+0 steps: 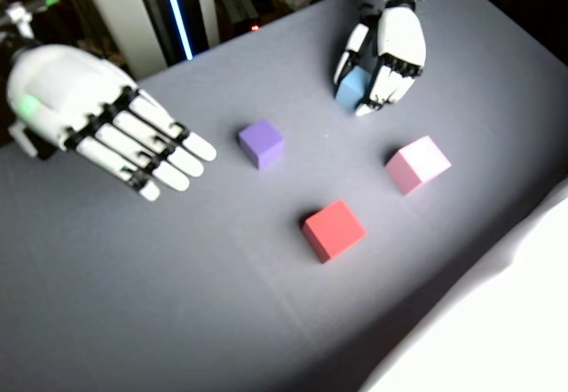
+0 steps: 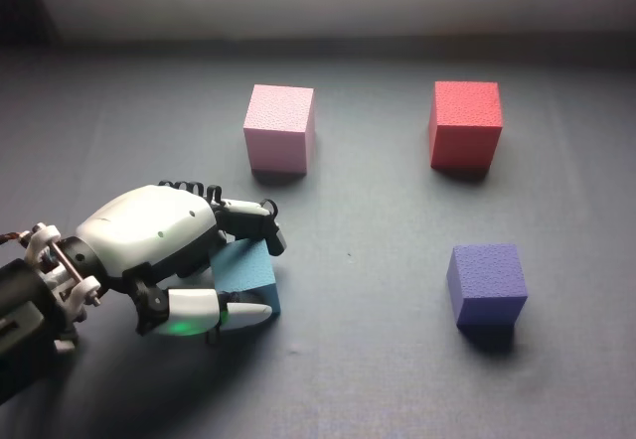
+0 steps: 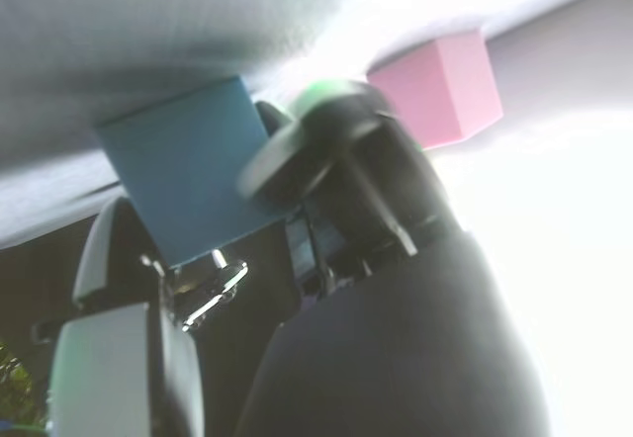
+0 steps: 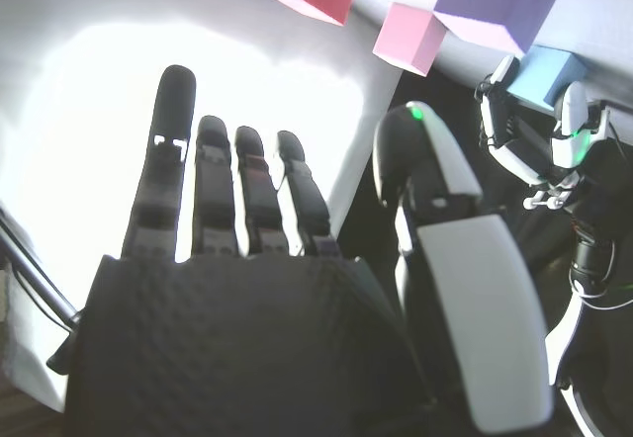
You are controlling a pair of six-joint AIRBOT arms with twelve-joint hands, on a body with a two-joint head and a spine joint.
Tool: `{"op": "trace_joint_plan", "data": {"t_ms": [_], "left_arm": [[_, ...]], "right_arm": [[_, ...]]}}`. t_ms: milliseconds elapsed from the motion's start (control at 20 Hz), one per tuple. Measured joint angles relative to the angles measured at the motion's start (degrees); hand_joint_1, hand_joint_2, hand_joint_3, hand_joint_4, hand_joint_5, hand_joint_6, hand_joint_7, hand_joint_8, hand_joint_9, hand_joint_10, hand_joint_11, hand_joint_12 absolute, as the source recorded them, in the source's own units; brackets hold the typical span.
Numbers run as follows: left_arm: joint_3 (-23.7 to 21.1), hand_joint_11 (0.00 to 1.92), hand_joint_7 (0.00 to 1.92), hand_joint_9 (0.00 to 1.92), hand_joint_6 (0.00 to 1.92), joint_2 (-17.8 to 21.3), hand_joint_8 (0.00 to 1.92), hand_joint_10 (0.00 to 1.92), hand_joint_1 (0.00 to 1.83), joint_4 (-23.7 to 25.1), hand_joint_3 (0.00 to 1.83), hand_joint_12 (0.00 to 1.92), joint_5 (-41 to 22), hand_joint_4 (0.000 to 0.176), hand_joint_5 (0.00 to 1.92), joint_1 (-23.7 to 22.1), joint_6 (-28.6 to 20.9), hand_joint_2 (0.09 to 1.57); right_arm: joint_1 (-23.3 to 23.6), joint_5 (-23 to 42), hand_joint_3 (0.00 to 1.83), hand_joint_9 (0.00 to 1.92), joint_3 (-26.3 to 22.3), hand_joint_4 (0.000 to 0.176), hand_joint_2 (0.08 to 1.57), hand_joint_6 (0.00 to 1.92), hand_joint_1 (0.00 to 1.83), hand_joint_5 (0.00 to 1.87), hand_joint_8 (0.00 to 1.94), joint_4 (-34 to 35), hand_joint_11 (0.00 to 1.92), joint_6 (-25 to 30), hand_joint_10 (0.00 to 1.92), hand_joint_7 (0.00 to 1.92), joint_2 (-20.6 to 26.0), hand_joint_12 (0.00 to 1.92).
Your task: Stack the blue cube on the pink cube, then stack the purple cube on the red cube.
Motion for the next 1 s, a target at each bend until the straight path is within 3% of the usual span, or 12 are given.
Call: {"op": "trace_joint_plan", "data": {"t_ms": [150,300,350,400,450,500,550,600,650,850,950,1000], "left_arm": [[-0.57,1.28,0.91,1.15,1.26,0.48,1.92,1.92,1.11,0.26,0.0,1.92,0.15,0.0,0.8,-0.94,0.15,1.21],[-0.57,0.97,0.76,0.89,1.16,1.07,1.66,1.9,1.18,1.44,0.0,1.92,-1.16,0.0,0.68,-3.43,0.35,1.27],[-0.04,0.99,0.76,0.9,1.29,1.09,1.48,1.92,1.19,1.64,0.0,1.92,-1.38,0.0,0.72,-4.42,0.48,1.25],[0.37,1.08,0.82,1.0,1.21,1.09,1.81,1.92,1.13,1.51,0.0,1.92,-1.42,0.0,0.82,-5.29,0.5,1.2],[1.05,1.08,0.8,0.99,1.2,1.09,1.9,1.92,1.12,1.49,0.0,1.92,-1.05,0.0,0.83,-6.49,0.68,1.19],[1.51,1.09,0.8,1.0,1.19,1.07,1.92,1.92,1.13,1.46,0.0,1.92,-0.92,0.0,0.84,-7.41,0.66,1.19],[2.25,0.95,0.74,0.87,1.32,0.96,1.57,1.92,1.18,1.6,0.01,1.92,-0.48,0.0,0.74,-8.63,0.68,1.23],[3.13,0.88,0.68,0.81,1.13,0.79,1.72,1.92,1.19,1.55,0.01,1.92,-0.11,0.0,0.74,-9.86,0.74,1.27],[3.74,0.78,0.72,0.75,1.1,0.55,1.68,1.87,1.2,1.22,0.0,1.92,0.24,0.0,0.74,-10.78,0.94,1.26],[7.02,0.83,0.72,0.76,1.09,-1.4,1.71,1.92,1.2,-0.48,0.0,1.92,2.69,0.0,0.75,-14.88,1.33,1.26],[9.11,0.75,0.7,0.72,1.1,-2.69,1.72,1.9,1.2,-0.68,0.0,1.92,4.39,0.0,0.74,-17.14,1.33,1.27],[9.88,0.67,0.69,0.67,1.04,-3.19,1.61,1.78,1.31,-0.83,0.0,1.92,5.05,0.0,0.75,-18.38,1.33,1.26]], "right_arm": [[-0.15,-0.02,0.0,0.0,0.0,0.0,1.38,0.0,0.59,0.03,0.0,0.04,0.0,0.02,0.02,0.0,-0.04,1.24],[-0.15,0.02,0.0,0.0,0.11,0.0,1.38,0.0,0.58,0.03,0.0,0.2,0.0,0.07,0.02,0.0,-0.02,1.2],[-0.15,0.02,0.0,0.0,0.11,0.0,1.38,0.0,0.62,0.03,0.0,0.17,0.0,0.11,0.01,0.0,-0.04,1.2],[-0.15,0.02,0.0,0.01,0.11,0.0,1.38,0.0,0.62,0.03,0.0,0.11,0.0,0.17,0.02,0.0,-0.04,1.2],[-0.15,-0.02,0.0,0.01,0.11,0.0,1.38,0.0,0.62,0.02,0.0,0.26,0.0,0.17,0.02,0.0,-0.04,1.2],[-0.15,0.0,0.0,0.0,0.11,0.0,1.39,0.0,0.65,0.01,0.0,0.37,0.0,0.17,0.01,0.0,-0.04,1.2],[-0.15,0.02,0.0,0.0,0.11,0.0,1.39,0.0,0.65,0.01,0.0,0.44,0.0,0.2,0.01,0.0,-0.04,1.13],[-0.15,0.0,0.0,0.01,0.11,0.0,1.39,0.0,0.66,0.02,0.0,0.33,0.0,0.22,0.01,0.0,-0.04,1.1],[-0.15,0.0,0.0,0.02,0.11,0.0,1.39,0.01,0.65,0.03,0.0,0.31,0.0,0.22,0.02,0.0,-0.04,1.1],[-0.33,0.0,0.0,0.0,0.46,0.0,1.39,0.0,0.64,0.02,0.0,0.46,0.0,0.39,0.0,0.0,-0.15,1.06],[-0.39,0.0,0.0,0.0,0.57,0.0,1.4,0.0,0.61,0.0,0.0,0.52,0.0,0.42,0.0,0.0,-0.22,0.62],[-0.39,0.02,0.0,0.0,0.57,0.0,1.4,0.0,0.61,0.0,0.0,0.5,0.0,0.46,0.0,0.0,-0.28,0.43]]}}
